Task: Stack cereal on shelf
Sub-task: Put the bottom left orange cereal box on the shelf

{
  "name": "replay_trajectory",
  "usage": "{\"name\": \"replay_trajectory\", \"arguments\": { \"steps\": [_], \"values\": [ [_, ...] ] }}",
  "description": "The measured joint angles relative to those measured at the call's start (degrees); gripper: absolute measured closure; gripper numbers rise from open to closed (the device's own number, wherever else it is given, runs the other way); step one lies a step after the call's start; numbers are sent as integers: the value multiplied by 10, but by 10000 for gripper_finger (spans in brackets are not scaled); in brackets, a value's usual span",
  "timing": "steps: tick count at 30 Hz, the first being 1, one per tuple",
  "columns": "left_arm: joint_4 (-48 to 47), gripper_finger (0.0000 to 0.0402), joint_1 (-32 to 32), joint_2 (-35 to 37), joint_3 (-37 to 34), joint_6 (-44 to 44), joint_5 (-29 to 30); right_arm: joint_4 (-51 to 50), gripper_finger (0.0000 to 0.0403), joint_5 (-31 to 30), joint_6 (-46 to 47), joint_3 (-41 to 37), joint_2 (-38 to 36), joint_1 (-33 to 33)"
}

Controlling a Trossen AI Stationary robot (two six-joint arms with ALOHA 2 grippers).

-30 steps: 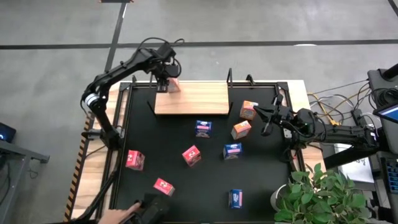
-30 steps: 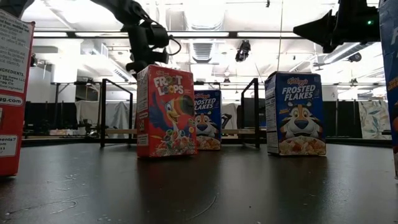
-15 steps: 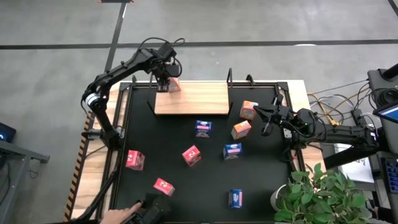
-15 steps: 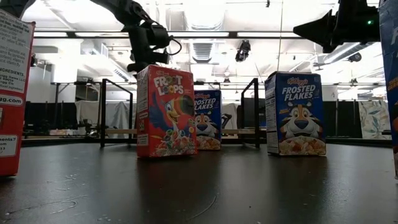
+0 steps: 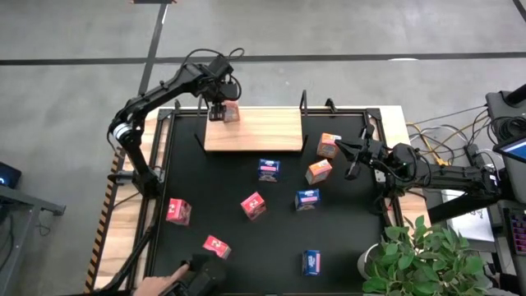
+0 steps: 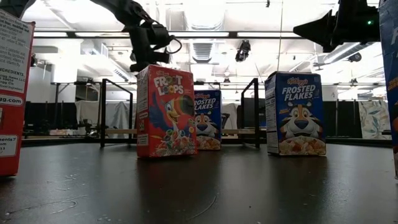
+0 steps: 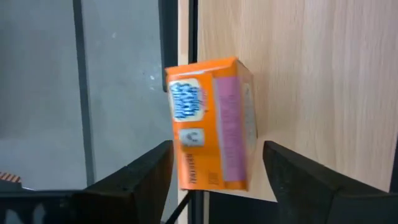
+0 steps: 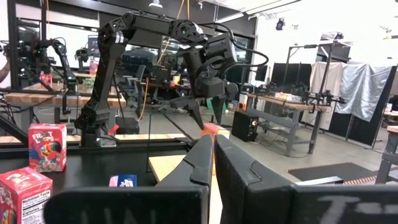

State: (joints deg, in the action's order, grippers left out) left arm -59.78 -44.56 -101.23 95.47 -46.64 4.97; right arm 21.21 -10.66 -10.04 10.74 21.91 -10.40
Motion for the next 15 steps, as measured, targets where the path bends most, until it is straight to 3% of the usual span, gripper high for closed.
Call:
{"name": "replay_trajectory", "arguments": {
  "steps": [6, 9, 12, 15],
  "values": [
    [-19, 169, 15, 0, 67, 6, -5, 0, 394, 0, 3, 0, 0, 0],
    [-16, 175, 25, 1, 106, 38, -58, 0, 394, 0, 4, 0, 0, 0],
    [19, 197, 30, 1, 114, 85, -109, 0, 394, 0, 11, 0, 0, 0],
    [63, 240, 31, 1, 88, 120, -119, 0, 394, 0, 12, 0, 0, 0]
  ]
}}
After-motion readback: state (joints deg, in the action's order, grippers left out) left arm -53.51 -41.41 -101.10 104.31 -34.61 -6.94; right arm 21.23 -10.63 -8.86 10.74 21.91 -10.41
